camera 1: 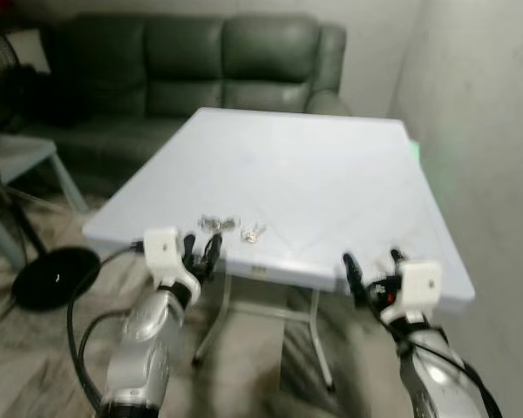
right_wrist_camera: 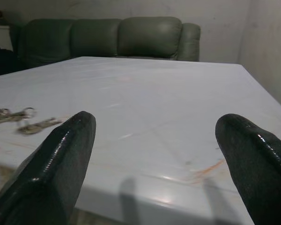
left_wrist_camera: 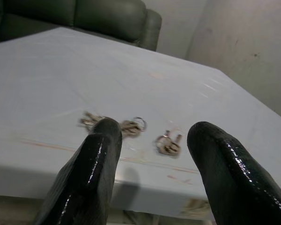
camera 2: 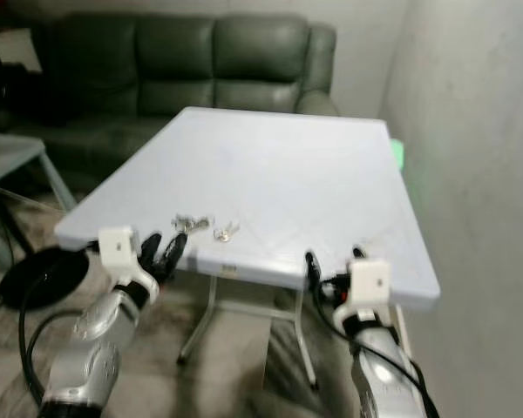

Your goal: Hang keys on a hook

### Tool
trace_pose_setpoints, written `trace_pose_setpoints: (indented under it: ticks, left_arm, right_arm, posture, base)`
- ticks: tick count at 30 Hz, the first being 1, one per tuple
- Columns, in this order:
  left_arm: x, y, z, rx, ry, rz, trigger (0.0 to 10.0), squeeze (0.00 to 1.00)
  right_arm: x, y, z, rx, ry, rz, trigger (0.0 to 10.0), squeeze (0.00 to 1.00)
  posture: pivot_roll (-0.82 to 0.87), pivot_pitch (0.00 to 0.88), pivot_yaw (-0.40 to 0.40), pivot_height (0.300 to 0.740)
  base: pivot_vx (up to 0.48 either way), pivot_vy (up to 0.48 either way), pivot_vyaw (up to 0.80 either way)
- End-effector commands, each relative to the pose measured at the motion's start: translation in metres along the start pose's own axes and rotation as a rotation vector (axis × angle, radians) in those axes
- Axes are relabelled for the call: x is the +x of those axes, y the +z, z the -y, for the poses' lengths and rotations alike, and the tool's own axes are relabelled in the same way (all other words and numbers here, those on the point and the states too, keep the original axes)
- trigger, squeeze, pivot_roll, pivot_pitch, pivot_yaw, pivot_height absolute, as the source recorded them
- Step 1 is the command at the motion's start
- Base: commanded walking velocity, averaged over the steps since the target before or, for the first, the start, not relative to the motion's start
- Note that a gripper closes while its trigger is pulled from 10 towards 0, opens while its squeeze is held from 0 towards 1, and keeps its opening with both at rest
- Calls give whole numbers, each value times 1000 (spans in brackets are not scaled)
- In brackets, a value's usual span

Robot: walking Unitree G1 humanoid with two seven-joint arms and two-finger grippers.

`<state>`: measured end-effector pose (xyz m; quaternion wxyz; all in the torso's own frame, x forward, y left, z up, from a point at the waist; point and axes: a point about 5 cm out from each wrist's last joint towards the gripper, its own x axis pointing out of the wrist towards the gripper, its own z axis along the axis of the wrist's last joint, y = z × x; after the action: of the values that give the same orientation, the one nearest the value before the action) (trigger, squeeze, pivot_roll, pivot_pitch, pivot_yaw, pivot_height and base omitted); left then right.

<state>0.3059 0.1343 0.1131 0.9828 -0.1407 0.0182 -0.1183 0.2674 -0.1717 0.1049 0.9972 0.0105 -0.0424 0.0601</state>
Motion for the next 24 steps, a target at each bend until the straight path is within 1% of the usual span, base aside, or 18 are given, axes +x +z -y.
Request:
trace_pose_setpoints:
  ticks: [1, 15, 24]
  left_arm:
    - [-2, 4, -10, 9, 27, 7, 10000, 0]
    - [0, 5, -9, 9, 29, 8, 10000, 0]
    - [-2, 3, -7, 12, 29, 12, 10000, 0]
  right_arm:
    - [4, 3, -10, 23, 32, 13, 10000, 0]
    - [4, 3, -11, 25, 37, 11, 10000, 0]
    - [3, 3, -12, 25, 42, 8, 10000, 0]
  posture:
    - [2, 0, -12, 740]
    - [0, 0, -13, 740]
    - [1, 0, -15, 740]
  base:
    - [0, 465, 0]
    - [0, 462, 0]
    - [0, 0, 0]
